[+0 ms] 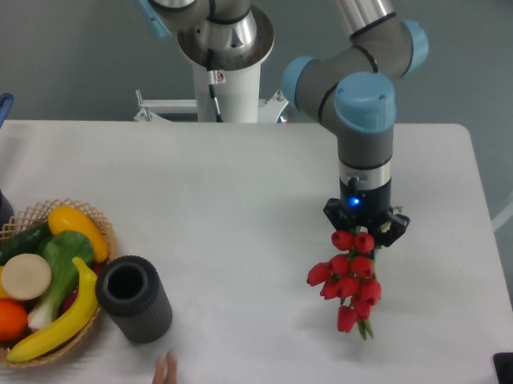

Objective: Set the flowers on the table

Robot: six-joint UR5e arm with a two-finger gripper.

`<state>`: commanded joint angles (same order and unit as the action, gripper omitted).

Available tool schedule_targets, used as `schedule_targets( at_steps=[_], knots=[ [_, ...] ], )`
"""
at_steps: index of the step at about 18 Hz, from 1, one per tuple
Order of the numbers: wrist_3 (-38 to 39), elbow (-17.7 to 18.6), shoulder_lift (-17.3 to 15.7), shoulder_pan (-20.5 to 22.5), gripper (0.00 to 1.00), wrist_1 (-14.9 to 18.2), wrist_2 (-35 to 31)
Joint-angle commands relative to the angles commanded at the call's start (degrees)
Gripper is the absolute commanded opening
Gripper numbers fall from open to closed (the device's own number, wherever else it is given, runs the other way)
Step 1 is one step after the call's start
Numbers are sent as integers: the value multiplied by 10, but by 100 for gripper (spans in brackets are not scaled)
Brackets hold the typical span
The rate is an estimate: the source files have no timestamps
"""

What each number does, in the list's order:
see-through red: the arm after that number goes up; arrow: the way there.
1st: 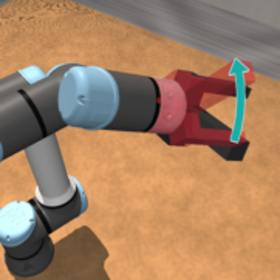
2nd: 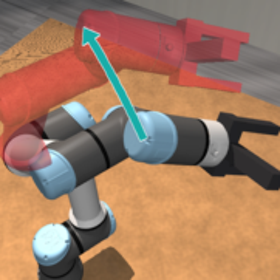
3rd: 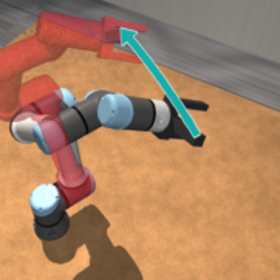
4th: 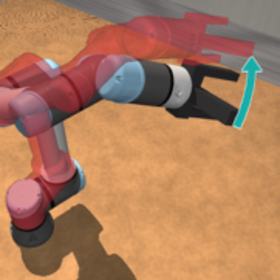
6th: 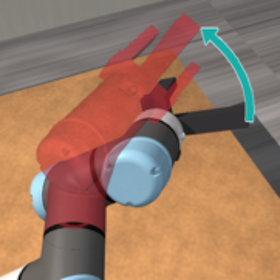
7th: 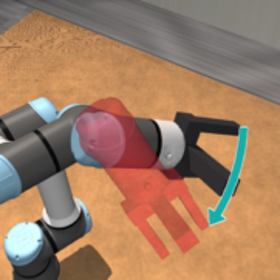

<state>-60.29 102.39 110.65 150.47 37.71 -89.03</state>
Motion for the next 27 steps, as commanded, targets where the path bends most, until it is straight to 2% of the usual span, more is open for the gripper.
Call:
schedule_targets(
  at_steps=[3,4,5,7,8,9,10,13,15,17,21,27],
  knots=[
    [-1,6,7,-4,38,-1,0],
    [-3,6,8,-4,45,-1,0],
    [-5,6,8,-4,59,-1,1],
    [-7,4,8,-4,79,-1,1],
    [-7,3,8,-3,87,-1,1],
    [-8,2,7,-3,90,-1,1],
    [-9,2,6,-2,99,-1,2],
    [-11,3,0,1,100,-2,2],
    [-8,-10,-1,3,100,-1,-1],
    [-15,-18,-10,34,100,3,5],
    [-135,-16,-25,56,100,26,11],
    [-247,-11,-35,88,100,45,32]
  ],
)
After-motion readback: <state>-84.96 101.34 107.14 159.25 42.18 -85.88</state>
